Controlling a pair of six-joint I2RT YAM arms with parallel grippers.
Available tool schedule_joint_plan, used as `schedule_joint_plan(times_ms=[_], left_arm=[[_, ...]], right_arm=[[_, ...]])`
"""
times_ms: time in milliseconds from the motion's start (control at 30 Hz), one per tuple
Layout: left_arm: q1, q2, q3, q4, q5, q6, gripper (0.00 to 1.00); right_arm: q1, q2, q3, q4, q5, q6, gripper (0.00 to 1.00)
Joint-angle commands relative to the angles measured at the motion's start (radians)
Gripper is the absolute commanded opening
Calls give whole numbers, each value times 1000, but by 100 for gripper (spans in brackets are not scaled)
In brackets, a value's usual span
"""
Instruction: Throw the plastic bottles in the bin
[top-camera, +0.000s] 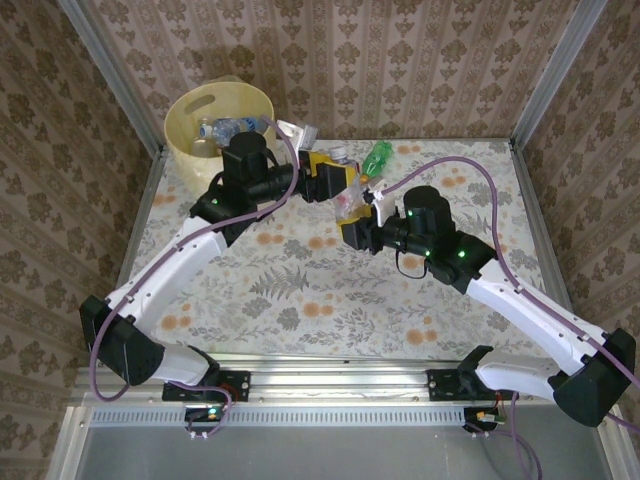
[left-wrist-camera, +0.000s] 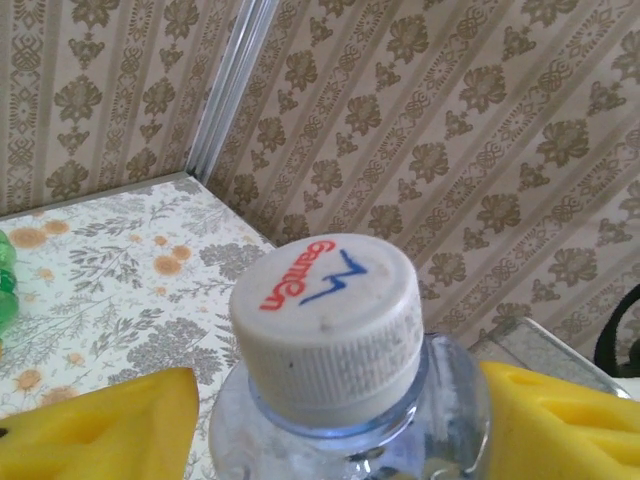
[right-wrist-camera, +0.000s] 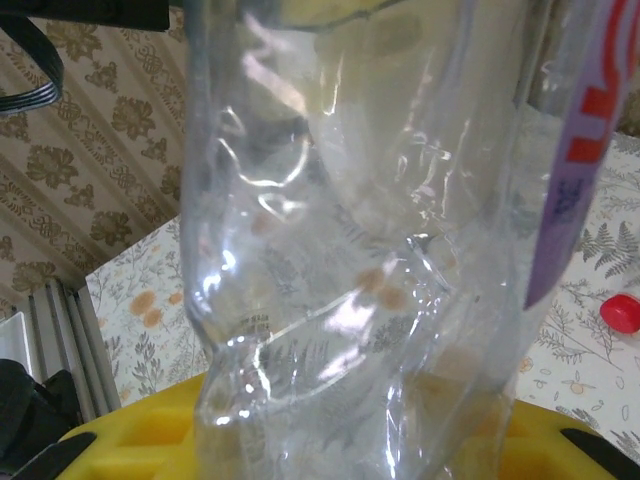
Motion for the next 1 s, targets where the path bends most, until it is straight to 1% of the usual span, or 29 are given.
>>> schedule_joint_plan(times_ms=[0, 300, 367, 467, 500, 600, 700, 800, 833, 867, 967], left_arm=[[16, 12, -15, 36, -31, -13, 65], [15, 17, -24, 48, -20, -24, 48], [16, 15, -22, 48, -21, -24, 45], [26, 9, -22, 48, -22, -23, 42], [33, 3, -24, 45, -24, -24, 42], [66, -24, -25, 28, -31, -19, 41], [116, -69, -25, 0, -34, -7, 40], [171, -118, 4, -78, -54, 46, 40], [178, -133, 19, -104, -61, 67, 39], [226, -151, 38, -140, -73, 94, 39], [295, -197, 107, -243, -127, 182, 39]], right_arm=[[23, -5, 14, 23, -67, -29, 40], [23, 3, 19, 16, -66, -29, 40], [23, 3, 19, 13, -65, -28, 42], [23, -3, 20, 7, -58, -28, 53], [23, -6, 19, 2, -51, -27, 60], [23, -17, 21, -15, -26, -28, 78], [23, -36, 15, -30, 2, -30, 90], [22, -59, 0, -28, 14, -30, 98], [23, -64, -4, -30, 19, -30, 99], [23, -70, -7, -35, 25, -30, 100], [21, -78, -9, -62, 48, -35, 100]])
